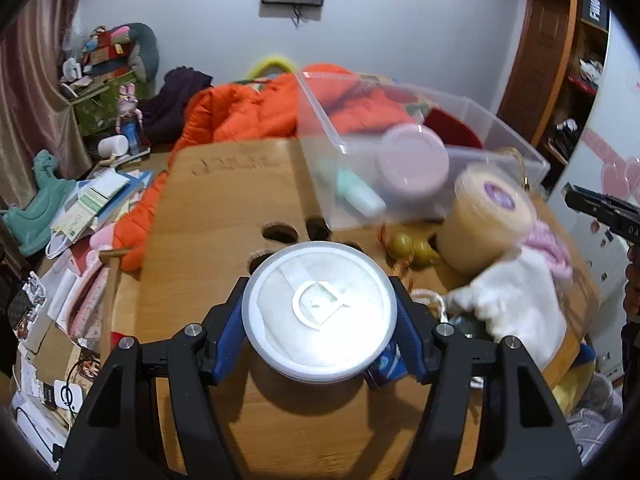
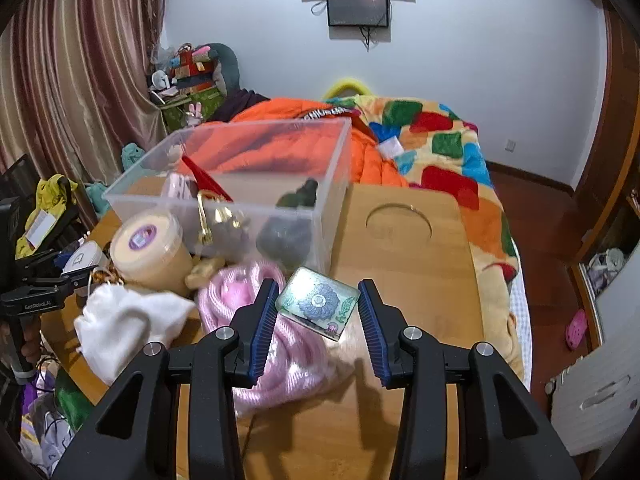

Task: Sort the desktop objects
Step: 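Carry both items over the clear box and open the left tool to drop the white jar, then open the right tool to drop the tin into the box, then withdraw both tools, then grasp the white drawstring pouch with the left tool while the right tool grasps the pink rope bag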

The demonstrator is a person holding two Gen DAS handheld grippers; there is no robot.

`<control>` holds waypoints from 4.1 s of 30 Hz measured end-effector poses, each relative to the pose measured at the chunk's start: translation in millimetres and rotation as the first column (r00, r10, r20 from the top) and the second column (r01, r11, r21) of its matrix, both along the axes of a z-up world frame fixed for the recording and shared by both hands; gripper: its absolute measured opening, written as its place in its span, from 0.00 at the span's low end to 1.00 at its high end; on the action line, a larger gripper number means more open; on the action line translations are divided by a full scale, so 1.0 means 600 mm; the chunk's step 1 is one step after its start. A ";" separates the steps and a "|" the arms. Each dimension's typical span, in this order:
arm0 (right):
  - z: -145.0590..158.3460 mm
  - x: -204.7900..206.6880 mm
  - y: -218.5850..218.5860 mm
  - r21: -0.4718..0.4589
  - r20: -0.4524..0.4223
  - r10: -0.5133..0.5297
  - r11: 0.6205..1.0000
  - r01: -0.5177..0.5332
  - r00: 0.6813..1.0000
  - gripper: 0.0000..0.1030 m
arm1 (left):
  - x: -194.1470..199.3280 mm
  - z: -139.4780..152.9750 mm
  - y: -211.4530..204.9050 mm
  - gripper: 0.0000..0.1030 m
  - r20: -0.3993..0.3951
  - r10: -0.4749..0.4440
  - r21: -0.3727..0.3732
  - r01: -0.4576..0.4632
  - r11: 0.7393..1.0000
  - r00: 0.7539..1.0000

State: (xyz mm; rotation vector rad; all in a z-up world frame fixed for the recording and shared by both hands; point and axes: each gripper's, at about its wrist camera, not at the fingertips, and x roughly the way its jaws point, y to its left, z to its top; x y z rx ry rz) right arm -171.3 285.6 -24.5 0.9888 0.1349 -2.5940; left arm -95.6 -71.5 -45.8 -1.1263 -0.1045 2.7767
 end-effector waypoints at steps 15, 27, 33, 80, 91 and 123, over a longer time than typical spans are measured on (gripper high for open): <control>0.059 -0.032 -0.065 0.007 -0.097 0.082 0.997 -0.082 0.992 0.36 | -0.045 0.116 -0.003 0.63 -0.146 -0.021 0.079 0.033 0.996 0.989; 0.052 -0.090 -0.109 0.015 -0.081 0.137 0.991 -0.136 0.987 0.36 | -0.127 0.127 0.037 0.63 -0.147 -0.082 0.074 0.094 0.993 0.986; 0.029 -0.131 -0.118 0.010 -0.039 0.139 0.990 -0.138 0.990 0.36 | -0.163 0.113 0.064 0.63 -0.126 -0.120 0.058 0.128 0.990 0.985; 0.016 -0.148 -0.168 0.114 -0.080 0.095 0.990 -0.086 0.992 0.74 | -0.186 0.105 0.123 0.85 -0.165 -0.141 -0.043 0.136 0.990 0.976; 0.044 -0.092 -0.130 0.094 -0.115 0.002 0.996 0.009 0.993 0.81 | -0.124 0.152 0.112 0.92 -0.242 -0.103 -0.077 0.087 0.993 0.965; -0.024 0.066 -0.005 -0.035 -0.063 -0.222 0.975 0.220 0.973 0.94 | 0.067 0.047 0.079 0.96 -0.105 0.053 0.032 -0.050 0.998 0.993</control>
